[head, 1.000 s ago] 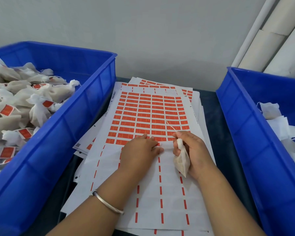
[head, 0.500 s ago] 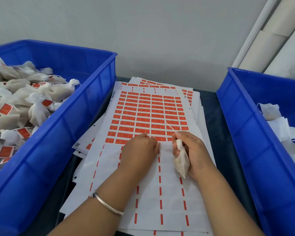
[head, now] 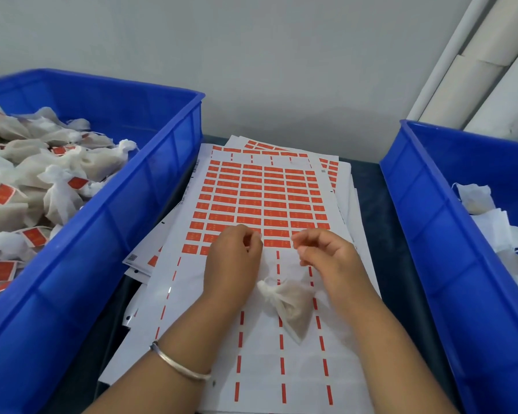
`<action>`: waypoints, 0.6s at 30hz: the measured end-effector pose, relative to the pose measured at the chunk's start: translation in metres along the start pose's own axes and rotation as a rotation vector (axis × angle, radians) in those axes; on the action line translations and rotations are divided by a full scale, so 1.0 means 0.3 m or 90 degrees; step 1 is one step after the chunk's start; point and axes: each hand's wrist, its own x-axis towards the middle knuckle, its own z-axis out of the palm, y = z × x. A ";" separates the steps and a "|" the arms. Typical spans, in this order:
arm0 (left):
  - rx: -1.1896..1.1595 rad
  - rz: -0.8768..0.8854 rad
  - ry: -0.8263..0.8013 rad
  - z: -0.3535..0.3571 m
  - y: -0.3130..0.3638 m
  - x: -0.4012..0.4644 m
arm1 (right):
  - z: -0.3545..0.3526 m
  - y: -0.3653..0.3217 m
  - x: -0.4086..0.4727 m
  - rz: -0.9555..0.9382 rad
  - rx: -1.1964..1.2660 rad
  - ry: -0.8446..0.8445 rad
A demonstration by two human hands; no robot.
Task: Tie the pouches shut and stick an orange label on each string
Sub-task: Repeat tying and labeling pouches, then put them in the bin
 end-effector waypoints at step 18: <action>-0.174 -0.053 0.081 -0.033 0.022 0.001 | 0.042 0.024 0.015 -0.031 -0.449 -0.264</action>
